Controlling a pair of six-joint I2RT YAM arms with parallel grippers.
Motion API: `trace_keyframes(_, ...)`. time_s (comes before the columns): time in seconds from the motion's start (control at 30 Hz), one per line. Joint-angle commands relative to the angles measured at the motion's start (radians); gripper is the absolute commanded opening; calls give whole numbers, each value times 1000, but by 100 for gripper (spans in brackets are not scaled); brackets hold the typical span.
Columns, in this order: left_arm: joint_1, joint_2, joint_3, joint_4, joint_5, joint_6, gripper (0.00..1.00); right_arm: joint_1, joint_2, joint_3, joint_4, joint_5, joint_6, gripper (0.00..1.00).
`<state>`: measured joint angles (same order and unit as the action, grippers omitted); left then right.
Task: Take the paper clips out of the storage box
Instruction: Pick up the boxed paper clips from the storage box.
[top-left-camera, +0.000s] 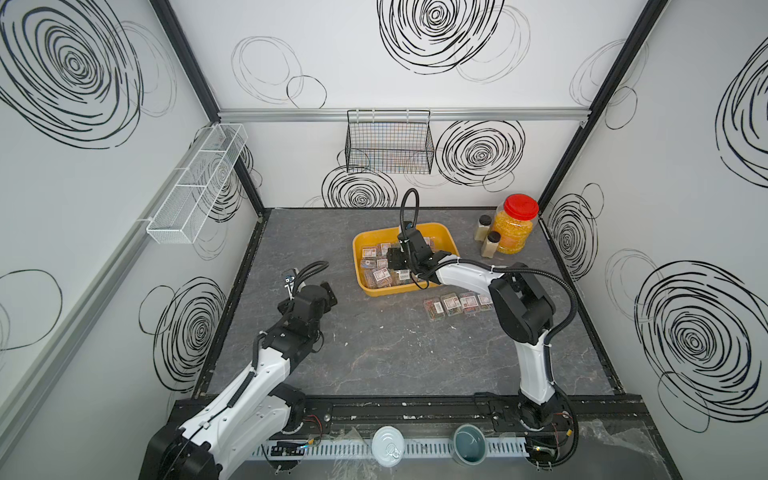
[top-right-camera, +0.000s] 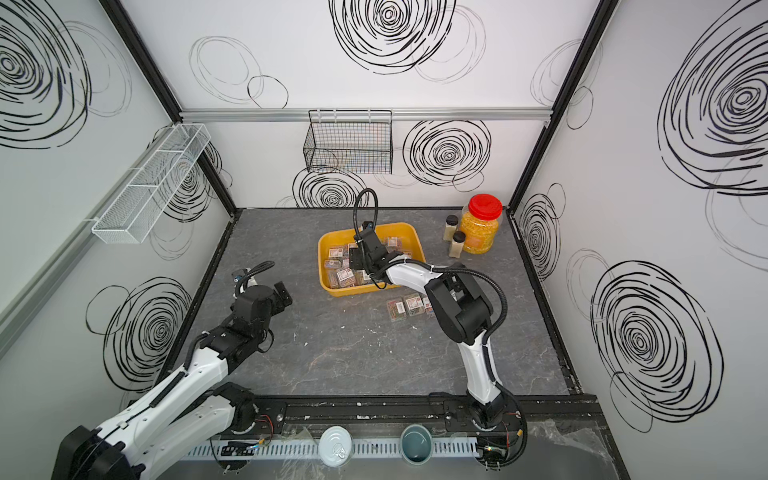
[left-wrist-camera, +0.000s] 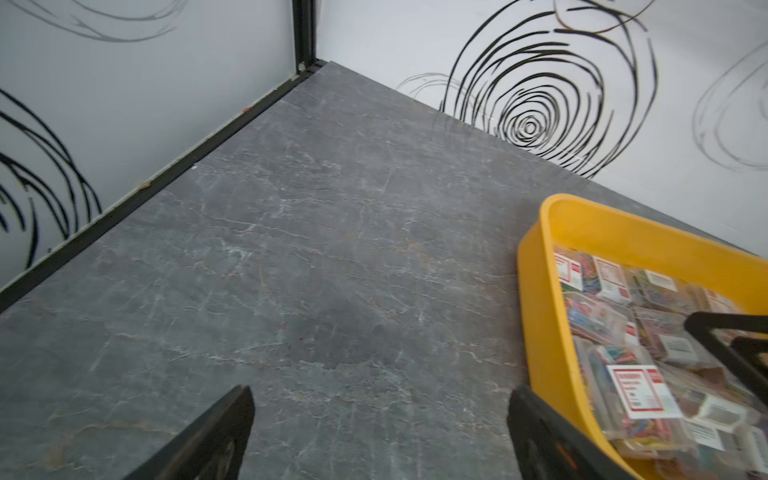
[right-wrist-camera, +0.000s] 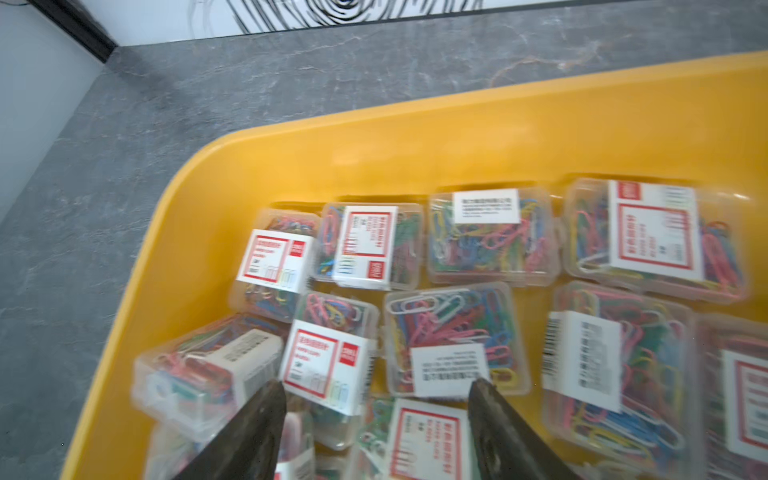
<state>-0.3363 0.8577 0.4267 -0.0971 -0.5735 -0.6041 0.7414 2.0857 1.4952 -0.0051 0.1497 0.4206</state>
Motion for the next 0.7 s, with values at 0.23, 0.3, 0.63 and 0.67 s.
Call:
trace_keyframes(0.23,67,29,-90,147,-3,-32,99,93,169,271,-139,65,31,77)
trace_keyframes(0.3,66,35,-95,151,-31,-39,99,103,209,330,-175,68,48,77)
trace_keyframes(0.63,68,-56,-147,158,-61,-63,99,161,359,541,-336,242,90,76)
trace_keyframes(0.67,67,-61,-150,159,-62,-62,99,160,366,543,-338,241,96,75)
